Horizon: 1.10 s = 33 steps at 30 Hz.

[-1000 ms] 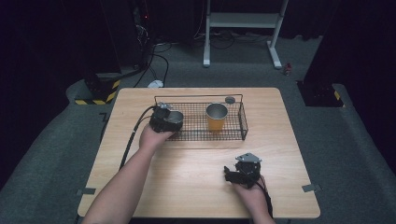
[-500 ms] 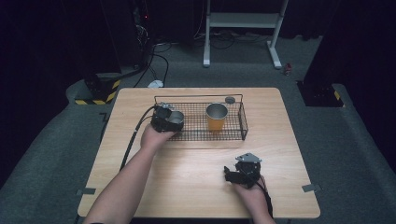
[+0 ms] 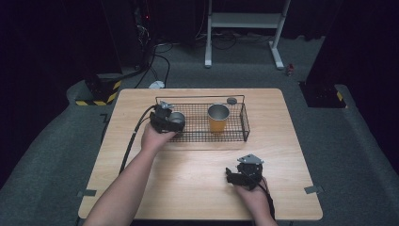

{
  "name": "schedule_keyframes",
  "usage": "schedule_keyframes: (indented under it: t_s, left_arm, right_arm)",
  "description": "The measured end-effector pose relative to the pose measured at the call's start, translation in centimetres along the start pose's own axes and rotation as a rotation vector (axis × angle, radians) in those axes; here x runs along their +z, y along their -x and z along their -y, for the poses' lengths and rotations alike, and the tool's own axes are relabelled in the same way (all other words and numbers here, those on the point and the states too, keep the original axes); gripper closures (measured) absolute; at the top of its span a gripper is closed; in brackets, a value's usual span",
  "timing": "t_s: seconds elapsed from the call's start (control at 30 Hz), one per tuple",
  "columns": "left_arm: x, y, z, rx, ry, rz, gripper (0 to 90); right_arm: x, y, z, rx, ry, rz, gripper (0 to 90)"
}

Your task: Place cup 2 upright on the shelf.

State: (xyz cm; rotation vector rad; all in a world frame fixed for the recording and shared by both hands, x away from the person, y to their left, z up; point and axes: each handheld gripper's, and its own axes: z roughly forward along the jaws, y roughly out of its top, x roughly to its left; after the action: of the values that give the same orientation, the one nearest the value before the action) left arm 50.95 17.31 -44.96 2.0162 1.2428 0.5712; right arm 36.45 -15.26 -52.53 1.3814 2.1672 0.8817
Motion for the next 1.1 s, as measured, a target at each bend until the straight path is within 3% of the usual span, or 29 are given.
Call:
schedule_keyframes:
  t_s: [0.27, 0.63, 1.1]
  left_arm:
    - [-1.5, 0.0, 0.1, -0.012, 0.051, 0.018, 2.8]
    - [-4.2, -0.7, 1.5, -0.031, 0.091, 0.059, 3.1]
    - [-6.7, -1.3, 5.3, -0.041, 0.104, 0.094, 4.1]
  right_arm:
    - [0.0, 0.0, 0.0, -0.002, 0.001, 0.0, 13.0]
    - [0.0, 0.0, 0.0, -0.002, 0.001, 0.0, 13.0]
    - [0.0, 0.0, 0.0, -0.001, 0.001, 0.001, 13.0]
